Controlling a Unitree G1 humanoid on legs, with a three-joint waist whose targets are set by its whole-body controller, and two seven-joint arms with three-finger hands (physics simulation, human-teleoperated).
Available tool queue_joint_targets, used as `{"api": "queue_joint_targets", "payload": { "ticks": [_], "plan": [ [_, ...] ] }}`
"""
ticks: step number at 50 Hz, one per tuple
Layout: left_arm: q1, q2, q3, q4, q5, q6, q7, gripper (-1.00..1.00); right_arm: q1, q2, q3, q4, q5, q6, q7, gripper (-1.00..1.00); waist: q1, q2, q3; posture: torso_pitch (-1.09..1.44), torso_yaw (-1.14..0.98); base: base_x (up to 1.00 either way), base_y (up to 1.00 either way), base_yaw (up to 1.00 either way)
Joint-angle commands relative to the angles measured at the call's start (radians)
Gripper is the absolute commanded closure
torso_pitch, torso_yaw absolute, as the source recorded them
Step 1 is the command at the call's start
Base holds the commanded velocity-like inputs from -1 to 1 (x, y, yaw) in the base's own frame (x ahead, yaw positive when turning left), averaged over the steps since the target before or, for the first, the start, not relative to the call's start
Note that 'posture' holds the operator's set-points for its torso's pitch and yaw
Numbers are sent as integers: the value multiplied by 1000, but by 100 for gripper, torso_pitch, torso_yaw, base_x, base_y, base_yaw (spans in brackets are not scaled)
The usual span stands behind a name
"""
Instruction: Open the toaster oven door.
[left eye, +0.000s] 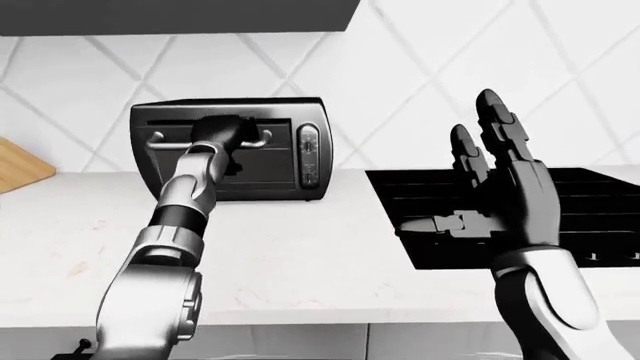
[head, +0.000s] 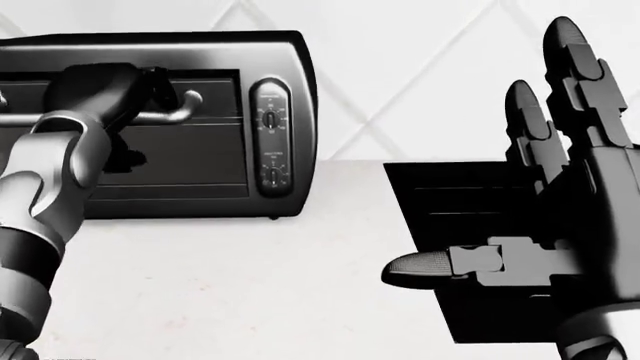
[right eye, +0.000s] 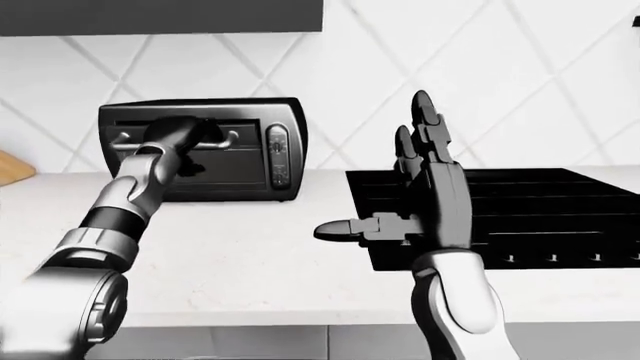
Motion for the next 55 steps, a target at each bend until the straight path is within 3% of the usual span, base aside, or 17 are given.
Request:
{"api": "queue_joint_targets", "payload": {
  "ticks": [1,16,19,32,55],
  "plan": [
    [18,2,-5,-6,12,8,-61,-1,-25,-4,-2,-18,4,-15,-3,-100,0,-4,16,-55,0,0,0,0],
    [205,6,42,-321,1,40,-170,6,-25,-7,-3,-26,12,-7,-11,-100,1,1,28,-55,0,0,0,0],
    [298,0,64,-490,-3,62,-233,7,-22,-9,-9,-20,14,-15,-7,-100,1,0,29,-55,0,0,0,0],
    [422,-11,106,-778,3,95,-345,10,-39,-13,-14,-45,29,25,-23,-100,7,-5,27,-55,0,0,0,0],
    [630,-58,135,-1059,15,93,-467,33,-18,-15,-14,-22,25,-17,-13,-100,6,-4,20,-55,0,0,0,0]
  ]
}}
